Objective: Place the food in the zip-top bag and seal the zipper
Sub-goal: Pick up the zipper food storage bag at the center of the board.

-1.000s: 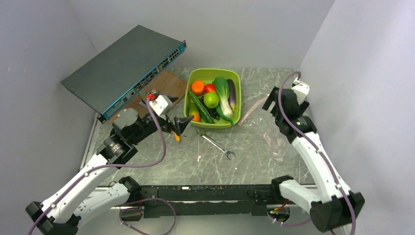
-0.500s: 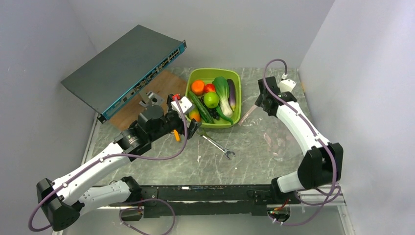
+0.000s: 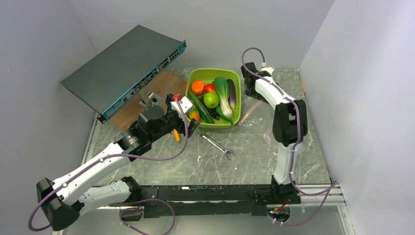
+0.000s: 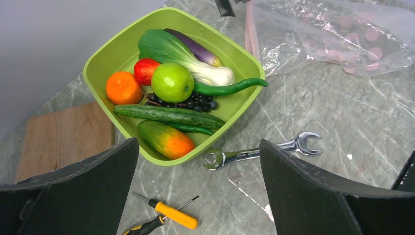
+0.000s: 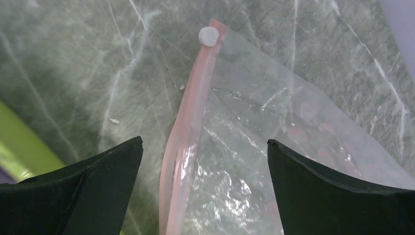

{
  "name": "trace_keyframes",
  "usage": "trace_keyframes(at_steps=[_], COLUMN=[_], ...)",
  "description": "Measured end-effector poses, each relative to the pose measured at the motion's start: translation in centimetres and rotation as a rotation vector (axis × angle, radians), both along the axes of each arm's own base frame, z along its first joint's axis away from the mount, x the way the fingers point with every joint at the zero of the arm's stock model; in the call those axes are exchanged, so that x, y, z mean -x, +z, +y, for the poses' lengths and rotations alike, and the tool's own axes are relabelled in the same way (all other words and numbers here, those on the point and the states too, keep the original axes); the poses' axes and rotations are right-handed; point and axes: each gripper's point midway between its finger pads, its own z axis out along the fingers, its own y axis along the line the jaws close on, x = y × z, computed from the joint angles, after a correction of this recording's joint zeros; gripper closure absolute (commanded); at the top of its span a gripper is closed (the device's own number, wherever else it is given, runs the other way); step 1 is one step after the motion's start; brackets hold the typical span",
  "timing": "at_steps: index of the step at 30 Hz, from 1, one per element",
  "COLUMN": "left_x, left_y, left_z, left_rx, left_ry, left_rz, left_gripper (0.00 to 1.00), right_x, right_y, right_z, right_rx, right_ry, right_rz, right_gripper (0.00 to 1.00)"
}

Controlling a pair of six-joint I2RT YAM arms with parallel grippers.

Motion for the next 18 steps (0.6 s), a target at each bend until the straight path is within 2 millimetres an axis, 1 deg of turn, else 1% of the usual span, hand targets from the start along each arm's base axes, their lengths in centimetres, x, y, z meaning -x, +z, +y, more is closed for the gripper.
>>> trace_keyframes(at_steps=[4,5,8,9,14,16,18], left_x=[-0.3,-0.3,-0.4,-0.4,-0.5,-0.5,-0.5], left_y=[0.0,0.0,0.0,0.0,-0.3,-0.4,-0.4], left_z=[0.3,0.3,0.4,0.4,0.3,0.2,0.2], left_rx=[-0.01,-0.013,-0.015,-0.015,-0.021,-0.024,-0.026], left_ry=[0.021,0.021,0.022,0.022,0.023,0.023,0.023], left_rz=[-0.01,-0.013,-0.015,-0.015,-0.01,-0.006,-0.005], left_gripper=[0.01,0.01,0.01,0.01,0.01,0.01,0.01], right_x=[-0.2,-0.2,-0.2,-0.1,0.6,0.9,1.7], right_y=[-3.3,-4.0,-5.0,-5.2,-5.2,-5.2,-5.4], right_z=[-0.1,-0.2,-0.5,-0.6,-1.1,-1.2,-1.1], right_rx=[0.04,0.052,0.081,0.092,0.146,0.17,0.2], right_ry=[0.02,0.025,0.025,0.023,0.019,0.016,0.023], right_rz=[0.101,0.127,0.166,0.174,0.201,0.205,0.222], right_gripper=[0.09,0.12,0.21,0.28,0.76,1.0,1.0])
